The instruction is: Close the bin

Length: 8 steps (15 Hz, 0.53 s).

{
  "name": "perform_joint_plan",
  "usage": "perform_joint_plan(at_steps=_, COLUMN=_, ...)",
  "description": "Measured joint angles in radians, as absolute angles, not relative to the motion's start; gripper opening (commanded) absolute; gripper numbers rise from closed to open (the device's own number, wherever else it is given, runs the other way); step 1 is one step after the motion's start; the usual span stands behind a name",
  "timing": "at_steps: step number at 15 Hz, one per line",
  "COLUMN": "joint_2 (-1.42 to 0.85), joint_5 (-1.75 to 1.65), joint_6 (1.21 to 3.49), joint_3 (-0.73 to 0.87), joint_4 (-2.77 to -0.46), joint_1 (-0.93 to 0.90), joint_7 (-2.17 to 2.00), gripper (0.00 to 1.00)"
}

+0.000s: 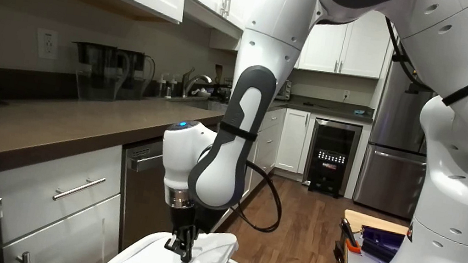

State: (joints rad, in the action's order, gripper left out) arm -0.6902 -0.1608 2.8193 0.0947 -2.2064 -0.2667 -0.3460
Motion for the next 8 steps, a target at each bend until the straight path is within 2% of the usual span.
perform_joint_plan(at_steps=3, joint_2=-0.755, joint_5=-0.161, joint_6=2.908, joint_3=0.108, joint_4=-2.208, joint_1=-0.279, joint_7=-0.346, gripper=0.07)
perform_joint_plan(at_steps=8, joint_2=-0.923, joint_5=-0.123, joint_6=3.236, joint_3=0.172, joint_4=-2.210, joint_1=-0.347, joint_7=-0.339, gripper=0.06)
